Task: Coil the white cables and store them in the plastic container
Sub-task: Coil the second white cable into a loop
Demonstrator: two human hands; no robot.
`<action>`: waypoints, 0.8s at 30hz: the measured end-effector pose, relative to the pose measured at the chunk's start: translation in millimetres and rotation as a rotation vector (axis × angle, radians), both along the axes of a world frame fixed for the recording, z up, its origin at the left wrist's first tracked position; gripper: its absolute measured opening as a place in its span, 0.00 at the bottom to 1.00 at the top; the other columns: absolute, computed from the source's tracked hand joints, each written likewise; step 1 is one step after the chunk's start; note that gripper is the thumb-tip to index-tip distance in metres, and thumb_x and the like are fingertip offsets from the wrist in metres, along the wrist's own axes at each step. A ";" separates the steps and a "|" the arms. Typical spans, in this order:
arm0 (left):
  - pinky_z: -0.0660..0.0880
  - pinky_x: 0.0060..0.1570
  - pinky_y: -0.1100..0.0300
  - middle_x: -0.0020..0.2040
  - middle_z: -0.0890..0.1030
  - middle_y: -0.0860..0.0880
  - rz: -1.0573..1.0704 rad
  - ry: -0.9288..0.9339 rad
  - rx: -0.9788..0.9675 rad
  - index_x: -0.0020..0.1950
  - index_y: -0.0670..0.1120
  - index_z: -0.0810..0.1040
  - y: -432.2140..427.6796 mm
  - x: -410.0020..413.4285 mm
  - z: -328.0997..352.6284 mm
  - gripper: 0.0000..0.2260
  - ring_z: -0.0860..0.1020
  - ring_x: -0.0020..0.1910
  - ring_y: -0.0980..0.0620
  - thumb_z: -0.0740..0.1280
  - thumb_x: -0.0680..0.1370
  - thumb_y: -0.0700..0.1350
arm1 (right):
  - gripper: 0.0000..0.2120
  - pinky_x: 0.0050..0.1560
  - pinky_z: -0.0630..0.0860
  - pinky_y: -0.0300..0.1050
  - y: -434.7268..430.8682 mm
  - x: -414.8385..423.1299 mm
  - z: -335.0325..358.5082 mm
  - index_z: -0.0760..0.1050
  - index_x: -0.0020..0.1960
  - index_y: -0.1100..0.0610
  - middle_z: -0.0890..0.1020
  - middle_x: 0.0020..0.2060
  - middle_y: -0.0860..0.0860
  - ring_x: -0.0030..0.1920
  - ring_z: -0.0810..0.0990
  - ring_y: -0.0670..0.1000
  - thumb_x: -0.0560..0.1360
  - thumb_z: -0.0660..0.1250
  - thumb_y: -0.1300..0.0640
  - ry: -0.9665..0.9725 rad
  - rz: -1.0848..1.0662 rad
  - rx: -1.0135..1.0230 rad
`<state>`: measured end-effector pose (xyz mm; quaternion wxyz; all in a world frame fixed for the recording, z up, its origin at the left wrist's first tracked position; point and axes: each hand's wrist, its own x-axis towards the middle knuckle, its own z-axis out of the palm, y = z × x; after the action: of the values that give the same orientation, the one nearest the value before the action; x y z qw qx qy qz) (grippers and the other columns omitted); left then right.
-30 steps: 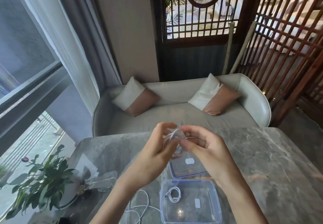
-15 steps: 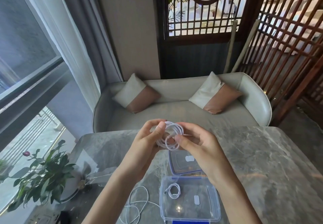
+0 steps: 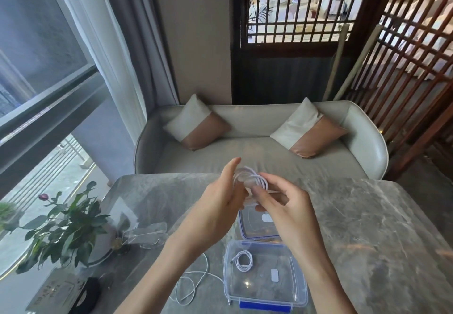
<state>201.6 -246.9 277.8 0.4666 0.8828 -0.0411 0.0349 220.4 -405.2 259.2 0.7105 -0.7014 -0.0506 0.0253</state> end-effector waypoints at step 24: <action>0.83 0.44 0.42 0.48 0.85 0.39 -0.097 0.290 -0.260 0.58 0.45 0.80 21.7 12.6 -12.0 0.12 0.84 0.43 0.38 0.60 0.84 0.48 | 0.07 0.42 0.82 0.38 -8.3 1.7 -25.3 0.85 0.54 0.52 0.89 0.46 0.51 0.42 0.88 0.50 0.76 0.73 0.56 0.144 0.137 0.034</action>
<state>214.2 -225.3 265.8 0.5789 0.8079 -0.0114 -0.1100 222.1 -413.5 233.9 0.7206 -0.6806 -0.0478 0.1233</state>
